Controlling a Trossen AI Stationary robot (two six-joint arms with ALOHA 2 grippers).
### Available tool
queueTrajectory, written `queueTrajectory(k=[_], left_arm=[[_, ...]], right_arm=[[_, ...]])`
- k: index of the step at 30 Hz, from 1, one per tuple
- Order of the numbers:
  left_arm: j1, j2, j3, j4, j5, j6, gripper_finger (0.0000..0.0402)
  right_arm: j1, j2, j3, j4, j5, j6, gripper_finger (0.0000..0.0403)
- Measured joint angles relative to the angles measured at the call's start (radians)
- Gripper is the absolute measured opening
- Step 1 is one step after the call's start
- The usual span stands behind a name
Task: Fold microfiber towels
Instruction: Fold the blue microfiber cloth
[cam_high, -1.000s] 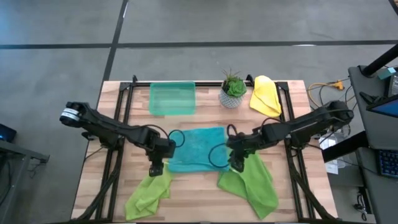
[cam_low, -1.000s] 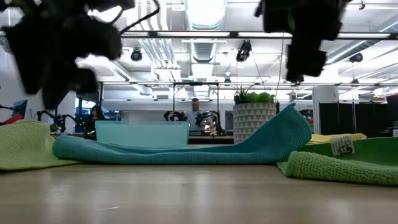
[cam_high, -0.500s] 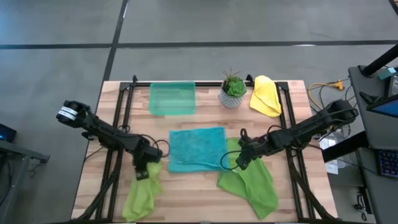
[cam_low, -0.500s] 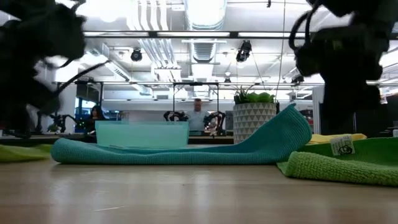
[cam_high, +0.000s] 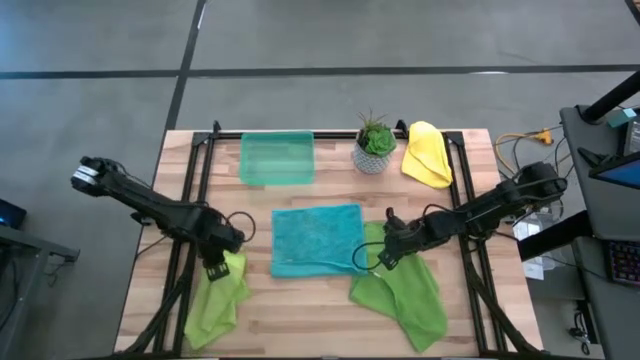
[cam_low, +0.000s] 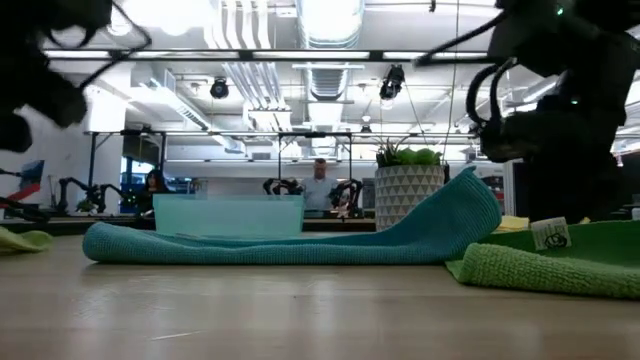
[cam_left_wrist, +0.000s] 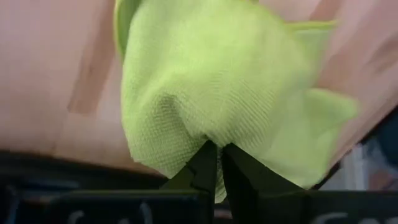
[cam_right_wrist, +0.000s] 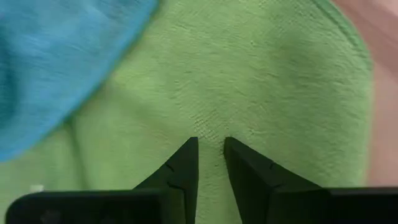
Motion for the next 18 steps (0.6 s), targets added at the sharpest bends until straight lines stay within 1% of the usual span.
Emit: queueTrajectory(k=[3,6,8,10,12,14,16,18], left_arm=[[0.0,-0.064,0.022,0.058,-0.097,-0.002,0.001],[0.002,-0.108,0.027,0.171,-0.189,-0.003,0.001],[0.002,-0.124,0.022,0.209,-0.244,-0.019,0.001],[0.002,-0.123,0.018,0.19,-0.292,-0.079,0.001],[0.002,-0.107,0.014,0.132,-0.302,-0.158,0.001],[0.002,-0.082,0.01,0.059,-0.247,-0.228,0.001],[0.002,-0.047,-0.003,-0.015,-0.123,-0.268,0.001],[-0.001,-0.011,-0.012,-0.045,0.015,-0.276,0.001]], right_arm=[[-0.002,0.005,0.039,-0.242,-0.001,-0.015,0.0063],[-0.004,-0.004,0.077,-0.492,0.012,-0.024,0.0055],[-0.005,-0.028,0.119,-0.608,0.037,-0.023,0.0051],[-0.004,-0.053,0.152,-0.702,0.051,-0.024,0.0048],[-0.004,-0.083,0.176,-0.749,0.054,-0.025,0.0048],[-0.004,-0.126,0.204,-0.748,0.061,-0.022,0.0048],[-0.004,-0.165,0.22,-0.75,0.079,-0.022,0.0047],[-0.004,-0.203,0.244,-0.737,0.119,-0.022,0.0047]])
